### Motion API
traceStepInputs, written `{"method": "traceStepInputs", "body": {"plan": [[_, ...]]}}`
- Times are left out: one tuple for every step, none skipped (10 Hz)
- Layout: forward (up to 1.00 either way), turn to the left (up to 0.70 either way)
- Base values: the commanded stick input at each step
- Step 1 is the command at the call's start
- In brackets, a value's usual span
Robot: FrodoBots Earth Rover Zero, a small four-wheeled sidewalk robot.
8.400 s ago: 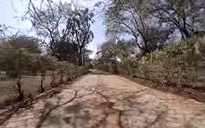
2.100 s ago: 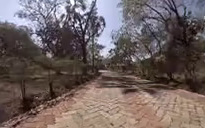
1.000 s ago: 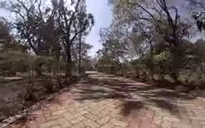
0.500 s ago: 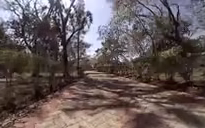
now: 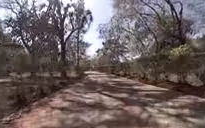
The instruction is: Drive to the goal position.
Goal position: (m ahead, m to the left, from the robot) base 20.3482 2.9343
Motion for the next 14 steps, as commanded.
{"method": "traceStepInputs", "body": {"plan": [[1.0,0.0],[1.0,0.0],[1.0,0.0],[1.0,0.0],[1.0,0.0],[1.0,0.0],[1.0,0.0],[1.0,0.0],[1.0,0.0],[1.0,0.0],[1.0,0.0],[1.0,0.0],[1.0,0.0],[1.0,0.0]]}}
